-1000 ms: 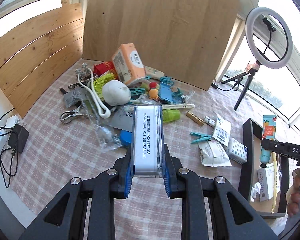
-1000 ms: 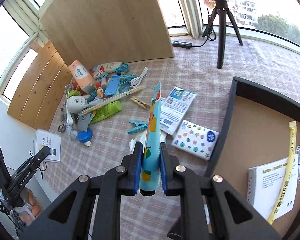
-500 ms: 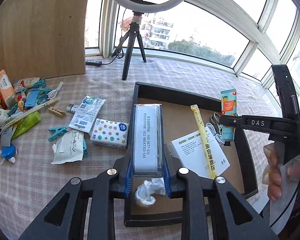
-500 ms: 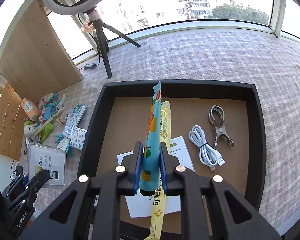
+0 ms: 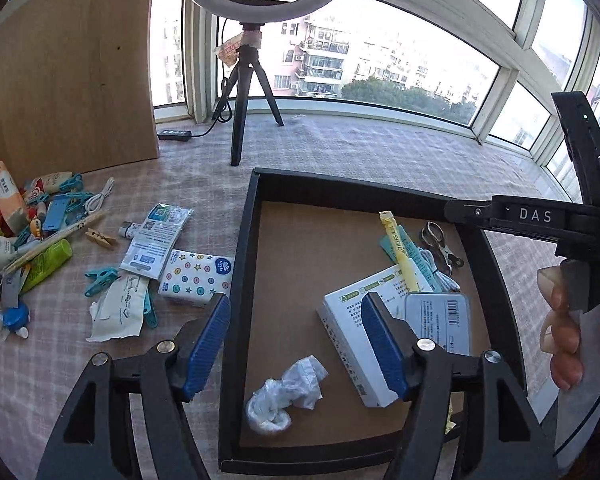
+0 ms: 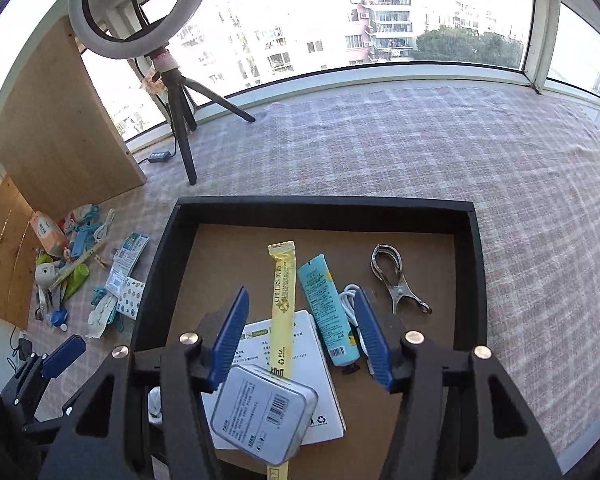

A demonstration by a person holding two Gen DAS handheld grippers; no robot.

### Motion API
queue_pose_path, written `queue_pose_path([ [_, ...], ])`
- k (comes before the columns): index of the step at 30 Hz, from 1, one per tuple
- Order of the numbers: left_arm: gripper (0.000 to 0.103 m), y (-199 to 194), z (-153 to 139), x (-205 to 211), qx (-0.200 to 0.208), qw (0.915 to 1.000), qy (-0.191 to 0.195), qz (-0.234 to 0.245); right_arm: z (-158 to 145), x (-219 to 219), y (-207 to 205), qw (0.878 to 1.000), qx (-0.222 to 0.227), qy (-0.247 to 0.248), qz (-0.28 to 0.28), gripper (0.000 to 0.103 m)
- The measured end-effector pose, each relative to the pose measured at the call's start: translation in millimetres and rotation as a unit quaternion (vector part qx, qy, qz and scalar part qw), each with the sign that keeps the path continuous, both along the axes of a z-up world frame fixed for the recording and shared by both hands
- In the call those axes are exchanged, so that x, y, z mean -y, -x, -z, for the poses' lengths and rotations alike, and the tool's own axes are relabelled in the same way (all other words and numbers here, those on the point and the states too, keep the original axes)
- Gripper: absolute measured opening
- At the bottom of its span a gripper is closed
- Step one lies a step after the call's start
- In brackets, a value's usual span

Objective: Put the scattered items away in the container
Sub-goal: 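Lower both held items into the black tray and open both tools, then grasp the wooden clothespin with the right tool while the left tool grasps the blue clothespin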

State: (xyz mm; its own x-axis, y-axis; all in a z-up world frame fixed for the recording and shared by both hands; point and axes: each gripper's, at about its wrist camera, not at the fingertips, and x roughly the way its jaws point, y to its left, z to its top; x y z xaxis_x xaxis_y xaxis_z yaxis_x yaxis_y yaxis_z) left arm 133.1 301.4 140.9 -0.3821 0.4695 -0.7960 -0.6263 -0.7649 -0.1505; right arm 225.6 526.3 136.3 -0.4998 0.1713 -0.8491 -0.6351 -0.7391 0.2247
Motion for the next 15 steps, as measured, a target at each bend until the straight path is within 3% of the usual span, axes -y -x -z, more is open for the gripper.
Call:
queue_pose_path([
  [8,0.061,52.4,18.6,84.2,0.001,0.997,0.035,-0.069,9.4,55.6,85.7,0.995,-0.007,0.034,-0.091,0.054],
  [15,0.058,109.4,29.3,133.9,-0.009,0.9957,0.062,-0.069,10.4,107.8,172.0,0.981,0.0,0.043,-0.19,0.054],
])
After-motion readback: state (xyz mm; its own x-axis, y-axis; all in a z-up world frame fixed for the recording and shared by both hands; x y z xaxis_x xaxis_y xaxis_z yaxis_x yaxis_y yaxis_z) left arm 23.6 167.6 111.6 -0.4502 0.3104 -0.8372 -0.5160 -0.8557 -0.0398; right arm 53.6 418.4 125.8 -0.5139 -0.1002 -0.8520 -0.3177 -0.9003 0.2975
